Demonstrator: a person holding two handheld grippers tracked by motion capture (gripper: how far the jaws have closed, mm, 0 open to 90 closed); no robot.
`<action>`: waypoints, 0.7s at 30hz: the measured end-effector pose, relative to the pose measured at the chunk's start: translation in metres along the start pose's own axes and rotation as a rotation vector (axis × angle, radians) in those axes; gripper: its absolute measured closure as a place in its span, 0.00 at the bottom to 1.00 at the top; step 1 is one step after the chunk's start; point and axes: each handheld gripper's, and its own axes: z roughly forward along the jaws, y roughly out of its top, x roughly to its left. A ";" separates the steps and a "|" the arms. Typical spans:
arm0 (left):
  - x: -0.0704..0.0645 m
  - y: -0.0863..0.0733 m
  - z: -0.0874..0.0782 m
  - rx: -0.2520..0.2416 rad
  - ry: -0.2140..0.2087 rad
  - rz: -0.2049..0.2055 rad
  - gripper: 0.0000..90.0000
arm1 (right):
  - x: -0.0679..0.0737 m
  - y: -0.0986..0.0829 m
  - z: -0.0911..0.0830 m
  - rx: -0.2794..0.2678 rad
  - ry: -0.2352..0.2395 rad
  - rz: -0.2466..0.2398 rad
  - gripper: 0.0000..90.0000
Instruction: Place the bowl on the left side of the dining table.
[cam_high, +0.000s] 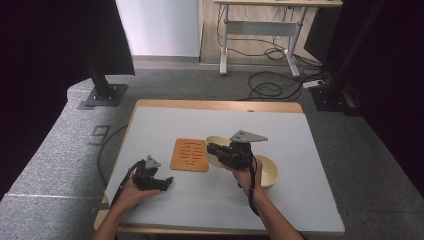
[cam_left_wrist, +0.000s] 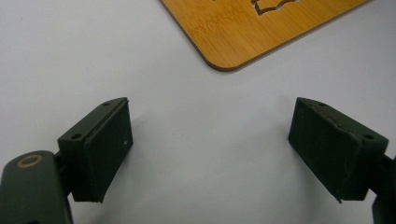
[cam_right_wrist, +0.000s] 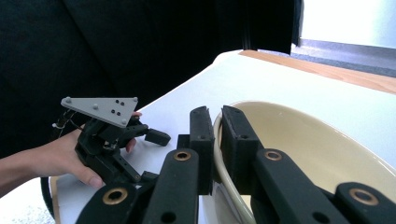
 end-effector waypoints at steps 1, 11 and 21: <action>0.000 0.000 0.000 0.000 -0.001 0.000 0.15 | 0.000 0.000 0.001 -0.001 0.004 0.005 0.92; 0.000 0.000 0.000 0.001 0.000 0.002 0.15 | 0.005 0.003 0.007 -0.001 0.016 -0.006 0.92; 0.000 0.000 0.000 0.001 -0.001 0.002 0.15 | 0.007 0.004 0.017 0.009 0.024 -0.010 0.92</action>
